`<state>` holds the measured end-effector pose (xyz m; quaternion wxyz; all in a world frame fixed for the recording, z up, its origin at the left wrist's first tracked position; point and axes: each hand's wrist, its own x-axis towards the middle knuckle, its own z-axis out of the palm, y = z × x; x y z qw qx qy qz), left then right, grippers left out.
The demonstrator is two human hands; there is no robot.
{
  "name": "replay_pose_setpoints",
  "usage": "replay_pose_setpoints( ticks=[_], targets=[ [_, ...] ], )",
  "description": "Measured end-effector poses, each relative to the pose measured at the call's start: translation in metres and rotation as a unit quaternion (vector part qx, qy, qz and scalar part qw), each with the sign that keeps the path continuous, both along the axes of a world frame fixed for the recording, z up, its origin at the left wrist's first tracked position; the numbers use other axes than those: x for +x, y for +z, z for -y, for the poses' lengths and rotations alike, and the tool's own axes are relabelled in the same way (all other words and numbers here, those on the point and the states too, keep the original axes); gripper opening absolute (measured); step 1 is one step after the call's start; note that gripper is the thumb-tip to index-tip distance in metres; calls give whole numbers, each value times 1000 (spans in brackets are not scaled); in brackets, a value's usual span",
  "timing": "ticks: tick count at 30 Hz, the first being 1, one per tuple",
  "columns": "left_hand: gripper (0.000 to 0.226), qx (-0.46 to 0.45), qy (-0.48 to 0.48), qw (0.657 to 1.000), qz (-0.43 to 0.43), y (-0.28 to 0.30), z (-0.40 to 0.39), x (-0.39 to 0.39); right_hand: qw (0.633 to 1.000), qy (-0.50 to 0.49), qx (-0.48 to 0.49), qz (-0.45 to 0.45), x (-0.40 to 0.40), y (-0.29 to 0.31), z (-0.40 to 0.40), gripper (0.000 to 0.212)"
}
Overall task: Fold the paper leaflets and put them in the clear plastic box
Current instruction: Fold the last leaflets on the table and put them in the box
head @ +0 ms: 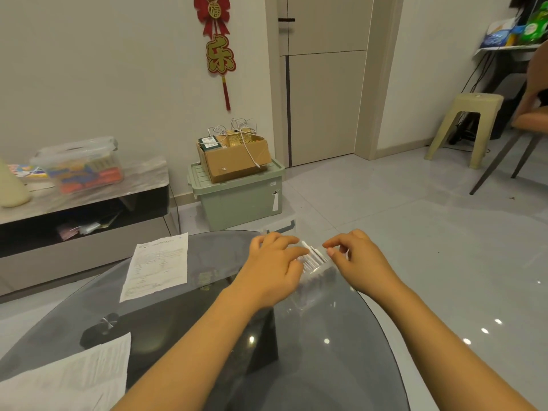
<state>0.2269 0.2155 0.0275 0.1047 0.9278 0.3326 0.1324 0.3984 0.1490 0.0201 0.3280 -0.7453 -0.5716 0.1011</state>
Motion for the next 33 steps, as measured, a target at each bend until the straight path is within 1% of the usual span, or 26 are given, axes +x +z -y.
replay_pose_setpoints(
  ticks=[2,3,7,10,12,15,16,18,20,22,24,26,27,28,30,32,33],
  targets=[
    [63,-4,20,1000,2,4,11,-16,998,3,-3,55,-9,5,8,22],
    [63,-5,30,1000,2,5,17,-24,998,12,5,64,-16,8,11,22],
    [51,-13,67,998,18,19,43,-57,996,80,35,35,-50,19,23,21],
    [50,-32,116,992,40,26,73,-87,991,125,38,21,-83,23,34,19],
    [44,-33,151,987,44,25,89,-108,987,155,39,23,-103,21,39,20],
    [43,-38,216,975,35,14,111,-150,976,211,23,38,-140,14,47,21],
    [43,-45,232,971,27,8,113,-154,974,221,15,45,-141,10,49,21],
    [45,-80,290,954,-8,-3,121,-176,966,250,-5,62,-156,0,51,23],
    [50,-128,352,925,-59,-14,129,-194,960,270,-31,68,-168,-8,52,24],
    [56,-157,397,898,-107,-26,133,-204,956,280,-47,72,-175,-14,50,25],
    [65,-178,437,871,-134,-38,132,-213,954,285,-57,76,-181,-18,45,25],
    [69,-201,460,853,-144,-45,127,-219,953,287,-62,75,-184,-20,40,25],
    [69,-208,460,851,-145,-46,124,-221,953,288,-63,76,-185,-22,38,25],
    [66,-200,451,857,-147,-47,122,-222,951,290,-68,78,-185,-24,38,26],
    [55,-152,410,890,-129,-47,118,-220,947,300,-77,81,-184,-29,34,28],
    [43,-121,349,927,-66,-45,122,-216,940,320,-84,87,-181,-28,36,33],
    [42,-125,321,938,-32,-45,124,-212,935,331,-89,89,-178,-28,35,37]
  ],
)
